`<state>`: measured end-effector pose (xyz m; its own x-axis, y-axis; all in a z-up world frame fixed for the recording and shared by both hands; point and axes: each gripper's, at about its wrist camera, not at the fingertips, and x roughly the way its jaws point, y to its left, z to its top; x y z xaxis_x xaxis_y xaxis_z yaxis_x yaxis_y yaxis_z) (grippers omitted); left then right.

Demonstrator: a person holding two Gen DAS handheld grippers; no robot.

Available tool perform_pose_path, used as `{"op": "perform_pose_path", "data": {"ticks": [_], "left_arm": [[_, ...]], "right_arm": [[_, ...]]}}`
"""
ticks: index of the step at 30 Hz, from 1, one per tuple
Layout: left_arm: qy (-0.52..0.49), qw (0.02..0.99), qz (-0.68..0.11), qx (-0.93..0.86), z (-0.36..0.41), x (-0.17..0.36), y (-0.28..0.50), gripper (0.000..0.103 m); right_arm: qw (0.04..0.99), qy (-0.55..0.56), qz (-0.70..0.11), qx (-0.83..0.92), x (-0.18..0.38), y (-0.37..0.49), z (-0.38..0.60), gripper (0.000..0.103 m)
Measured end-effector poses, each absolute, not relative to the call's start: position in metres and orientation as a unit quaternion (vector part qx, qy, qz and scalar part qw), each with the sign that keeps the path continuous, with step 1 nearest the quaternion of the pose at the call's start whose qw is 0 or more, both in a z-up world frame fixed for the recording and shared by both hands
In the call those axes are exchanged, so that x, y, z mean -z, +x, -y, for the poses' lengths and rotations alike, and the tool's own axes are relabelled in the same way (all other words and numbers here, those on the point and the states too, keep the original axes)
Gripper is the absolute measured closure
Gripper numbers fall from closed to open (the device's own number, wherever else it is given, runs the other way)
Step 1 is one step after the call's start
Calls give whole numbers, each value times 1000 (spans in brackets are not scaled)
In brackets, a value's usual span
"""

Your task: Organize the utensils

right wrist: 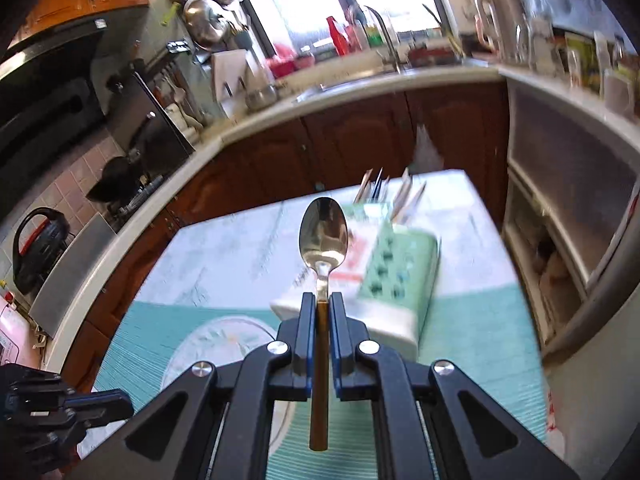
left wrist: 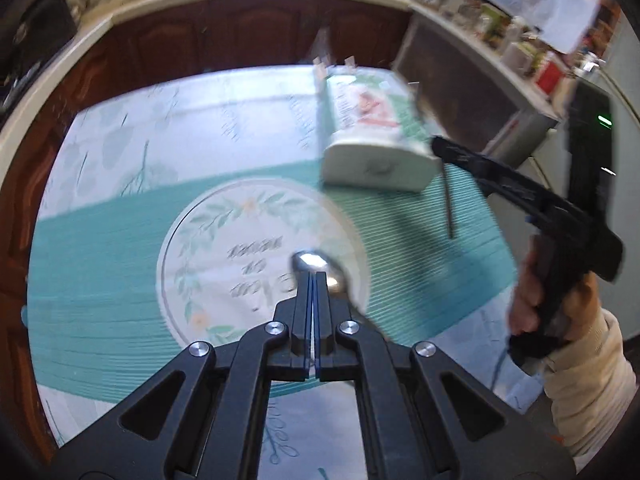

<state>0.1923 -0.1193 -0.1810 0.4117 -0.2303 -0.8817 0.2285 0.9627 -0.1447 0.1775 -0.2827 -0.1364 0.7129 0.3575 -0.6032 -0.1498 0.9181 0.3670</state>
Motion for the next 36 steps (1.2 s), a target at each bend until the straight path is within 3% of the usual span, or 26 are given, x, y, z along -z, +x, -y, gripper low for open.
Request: {"op": "perform_pose_path", "data": {"ticks": [9, 13, 17, 20, 21, 22, 23, 25, 27, 32, 34, 36], "left_arm": [[-52, 796, -602, 35, 46, 261, 233, 103], [-64, 812, -579, 29, 27, 265, 229, 92], [-76, 823, -561, 51, 18, 269, 223, 89], [-60, 836, -538, 91, 24, 268, 212, 68], [-49, 839, -532, 106, 32, 262, 209, 48], [-31, 841, -527, 116, 39, 263, 205, 10], [-7, 835, -538, 114, 47, 271, 203, 2], [59, 861, -497, 92, 64, 279, 193, 0], [43, 885, -456, 86, 62, 283, 183, 0], [39, 887, -454, 81, 65, 285, 183, 0], [39, 887, -453, 81, 67, 285, 182, 0], [36, 887, -453, 77, 66, 286, 183, 0]], "right_arm": [[889, 143, -401, -170, 175, 160, 270, 97], [876, 121, -425, -191, 188, 149, 252, 97], [867, 100, -441, -209, 195, 140, 236, 97], [861, 85, -457, -208, 200, 137, 230, 97], [858, 79, -463, -206, 202, 136, 229, 96], [856, 70, -470, -201, 205, 136, 227, 96], [854, 64, -477, -198, 207, 135, 226, 94], [853, 60, -480, -196, 206, 130, 226, 88], [862, 53, -469, -184, 200, 123, 230, 80], [907, 41, -412, -77, 188, 100, 250, 68], [916, 52, -398, 1, 188, 97, 263, 55], [911, 69, -403, 47, 193, 96, 273, 53]]}}
